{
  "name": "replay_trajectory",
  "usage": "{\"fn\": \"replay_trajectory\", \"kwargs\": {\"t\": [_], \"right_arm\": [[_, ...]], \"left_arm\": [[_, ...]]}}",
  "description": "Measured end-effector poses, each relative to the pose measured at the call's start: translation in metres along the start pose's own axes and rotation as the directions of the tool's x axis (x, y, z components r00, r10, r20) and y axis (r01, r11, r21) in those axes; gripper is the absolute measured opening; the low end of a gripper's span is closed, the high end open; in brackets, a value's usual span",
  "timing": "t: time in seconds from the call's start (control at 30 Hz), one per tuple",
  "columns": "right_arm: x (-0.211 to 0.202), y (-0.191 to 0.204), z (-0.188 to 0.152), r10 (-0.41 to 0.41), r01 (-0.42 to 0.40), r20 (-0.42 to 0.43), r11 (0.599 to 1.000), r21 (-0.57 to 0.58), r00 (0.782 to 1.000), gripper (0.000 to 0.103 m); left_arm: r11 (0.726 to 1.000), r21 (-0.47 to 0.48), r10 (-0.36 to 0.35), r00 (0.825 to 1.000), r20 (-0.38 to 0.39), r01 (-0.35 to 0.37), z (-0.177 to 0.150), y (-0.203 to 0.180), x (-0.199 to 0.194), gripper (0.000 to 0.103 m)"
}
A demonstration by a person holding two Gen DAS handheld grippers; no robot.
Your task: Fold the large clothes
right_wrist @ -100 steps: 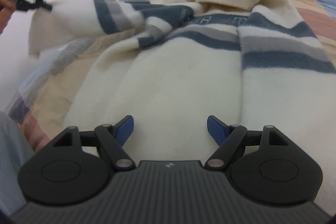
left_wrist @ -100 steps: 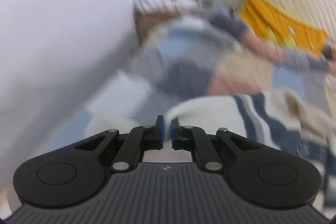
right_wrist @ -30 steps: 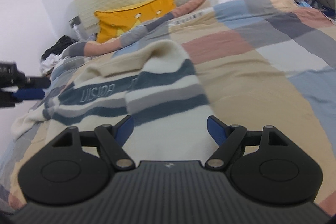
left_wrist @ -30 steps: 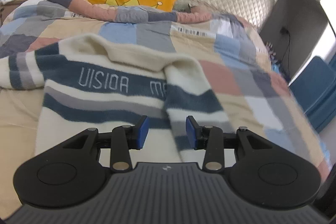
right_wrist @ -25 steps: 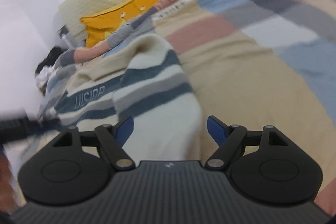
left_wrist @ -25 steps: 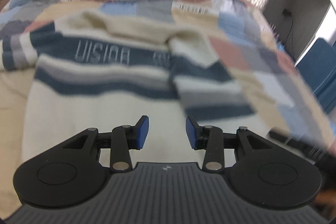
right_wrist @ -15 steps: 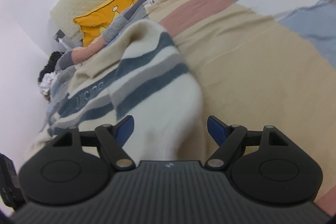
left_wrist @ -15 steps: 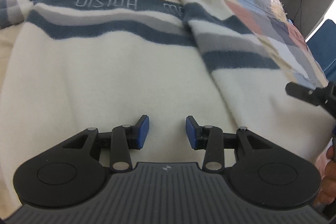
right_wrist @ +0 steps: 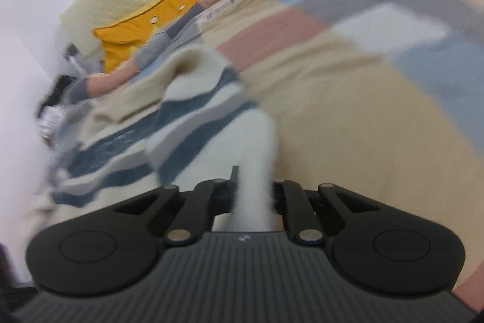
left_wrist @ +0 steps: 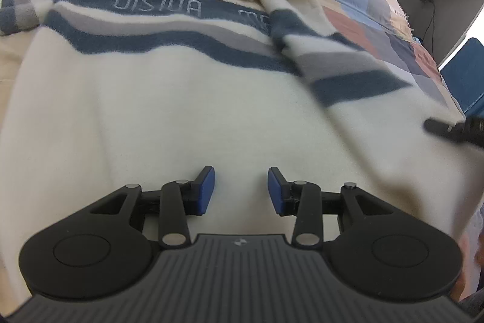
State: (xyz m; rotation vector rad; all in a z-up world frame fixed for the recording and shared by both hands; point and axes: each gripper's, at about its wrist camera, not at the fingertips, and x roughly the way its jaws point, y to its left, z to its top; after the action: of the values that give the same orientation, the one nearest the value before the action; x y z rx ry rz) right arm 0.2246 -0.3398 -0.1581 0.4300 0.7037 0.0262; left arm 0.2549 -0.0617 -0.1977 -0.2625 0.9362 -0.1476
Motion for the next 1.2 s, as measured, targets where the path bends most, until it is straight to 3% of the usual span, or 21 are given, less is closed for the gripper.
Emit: {"fn": "replay_trajectory", "kwargs": {"t": [0.1, 0.23, 0.37, 0.53, 0.67, 0.83, 1.1, 1.2], "right_arm": [[0.006, -0.02, 0.028, -0.057, 0.058, -0.015, 0.998, 0.021, 0.998, 0.011], [0.011, -0.033, 0.073, -0.149, 0.149, -0.019, 0.989, -0.024, 0.989, 0.01], [0.01, -0.026, 0.136, -0.275, 0.281, 0.063, 0.953, -0.112, 0.959, 0.01], [0.034, -0.017, 0.195, -0.397, 0.426, 0.174, 0.884, -0.19, 0.901, 0.011], [0.076, -0.039, 0.201, -0.45, 0.47, 0.147, 0.867, -0.165, 0.881, 0.011], [0.118, -0.081, 0.186, -0.489, 0.497, 0.118, 0.866, -0.058, 0.864, 0.012], [0.151, -0.116, 0.176, -0.443, 0.451, 0.158, 0.892, -0.018, 0.883, 0.029], [0.143, -0.122, 0.173, -0.429, 0.425, 0.186, 0.903, 0.066, 0.884, 0.047]], "left_arm": [[0.999, 0.042, 0.014, 1.0, -0.003, -0.014, -0.001, -0.005, 0.002, 0.044], [1.0, 0.026, -0.004, 1.0, -0.007, 0.005, 0.002, -0.003, -0.001, 0.044], [0.999, -0.012, -0.037, 0.999, -0.018, 0.037, 0.008, 0.003, 0.002, 0.044], [0.998, -0.016, -0.06, 0.998, -0.02, 0.06, 0.012, 0.003, 0.004, 0.044], [0.993, -0.024, -0.119, 0.993, -0.017, 0.118, 0.013, 0.003, 0.005, 0.045], [0.984, -0.011, -0.177, 0.984, 0.0, 0.177, 0.021, 0.004, 0.012, 0.045], [0.979, -0.032, -0.201, 0.979, 0.027, 0.202, 0.031, 0.008, 0.034, 0.045], [0.979, -0.036, -0.198, 0.98, 0.028, 0.199, 0.032, 0.007, 0.036, 0.046]]}}
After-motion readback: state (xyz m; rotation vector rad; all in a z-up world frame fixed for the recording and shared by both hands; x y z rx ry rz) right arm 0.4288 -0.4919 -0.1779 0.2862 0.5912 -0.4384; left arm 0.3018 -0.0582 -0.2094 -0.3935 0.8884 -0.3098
